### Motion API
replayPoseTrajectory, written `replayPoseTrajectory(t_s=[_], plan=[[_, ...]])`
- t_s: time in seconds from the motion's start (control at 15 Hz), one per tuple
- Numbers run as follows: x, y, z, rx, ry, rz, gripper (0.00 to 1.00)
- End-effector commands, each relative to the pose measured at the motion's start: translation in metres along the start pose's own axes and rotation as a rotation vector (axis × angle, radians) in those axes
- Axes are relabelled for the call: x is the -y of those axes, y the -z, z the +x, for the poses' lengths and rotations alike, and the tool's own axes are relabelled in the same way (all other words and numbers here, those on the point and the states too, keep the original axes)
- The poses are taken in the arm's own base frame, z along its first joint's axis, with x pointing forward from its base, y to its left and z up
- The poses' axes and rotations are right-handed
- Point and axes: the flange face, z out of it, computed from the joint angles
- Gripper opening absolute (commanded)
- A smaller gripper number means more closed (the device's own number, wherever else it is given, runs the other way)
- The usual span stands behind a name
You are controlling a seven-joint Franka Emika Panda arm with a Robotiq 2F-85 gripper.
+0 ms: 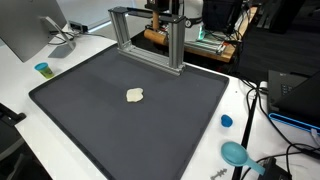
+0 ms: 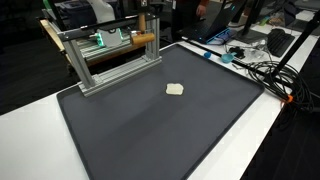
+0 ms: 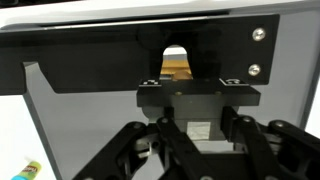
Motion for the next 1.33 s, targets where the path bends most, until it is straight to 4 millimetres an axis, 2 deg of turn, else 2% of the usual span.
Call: replayPoseTrajectory(t_s=[0.0, 0.33, 0.4, 0.47, 0.73, 1.07, 1.2, 1.27], plan=[[0.009, 0.010, -0.025, -0.003, 0.041, -0.016, 0.22], [0.013, -0.011, -0.029, 0.052, 0.095, -0.015, 0.22], [0.013, -0.014, -0.028, 0.057, 0.106, -0.006, 0.58], [0.013, -0.017, -0.029, 0.063, 0.113, -0.003, 0.74], [0.015, -0.023, -0.034, 0.082, 0.142, 0.002, 0.99], [-0.004, -0.007, -0.057, 0.105, 0.069, -0.093, 1.00], [-0.012, 0.007, -0.068, 0.083, 0.029, -0.141, 1.00], [-0.016, 0.019, -0.077, 0.020, 0.032, -0.155, 1.00]])
